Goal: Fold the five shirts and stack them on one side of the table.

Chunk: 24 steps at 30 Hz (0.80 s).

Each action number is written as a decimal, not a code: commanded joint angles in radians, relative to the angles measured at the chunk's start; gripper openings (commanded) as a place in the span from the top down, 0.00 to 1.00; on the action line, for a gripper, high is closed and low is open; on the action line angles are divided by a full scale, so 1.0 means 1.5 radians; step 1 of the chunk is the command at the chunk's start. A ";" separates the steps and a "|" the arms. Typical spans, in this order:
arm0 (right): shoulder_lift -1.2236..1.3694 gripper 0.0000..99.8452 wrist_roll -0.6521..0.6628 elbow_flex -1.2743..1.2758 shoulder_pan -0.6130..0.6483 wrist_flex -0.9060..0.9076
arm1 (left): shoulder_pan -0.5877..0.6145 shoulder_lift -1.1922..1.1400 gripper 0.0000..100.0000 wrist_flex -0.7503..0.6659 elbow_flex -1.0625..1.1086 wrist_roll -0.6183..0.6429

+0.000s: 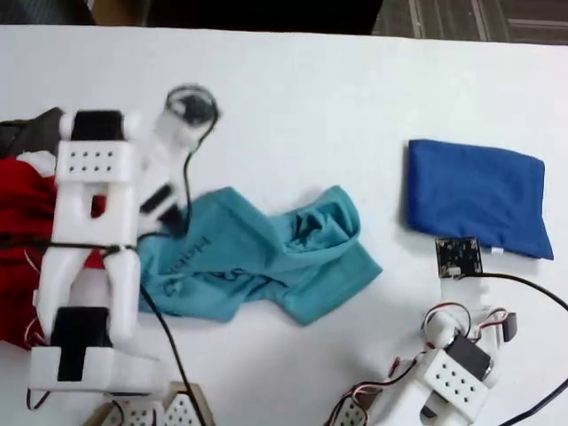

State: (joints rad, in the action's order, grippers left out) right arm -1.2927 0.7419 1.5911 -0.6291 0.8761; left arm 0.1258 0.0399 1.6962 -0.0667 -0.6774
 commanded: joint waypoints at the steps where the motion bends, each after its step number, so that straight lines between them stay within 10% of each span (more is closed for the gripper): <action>1: 0.008 0.64 -0.004 -0.003 -0.003 -0.012 | -0.050 -0.055 0.74 -0.068 -0.111 0.098; 16: 0.008 0.64 -0.004 -0.002 -0.003 -0.012 | -0.106 -0.778 0.75 0.058 -0.825 0.264; 24: 0.008 0.64 -0.004 -0.002 -0.003 -0.012 | -0.105 -0.775 0.97 0.063 -0.784 0.266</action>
State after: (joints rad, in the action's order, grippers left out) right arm -1.2927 0.7419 1.5911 -0.6291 0.8761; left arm -0.0322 -1.1907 1.7699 -1.2697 -0.2862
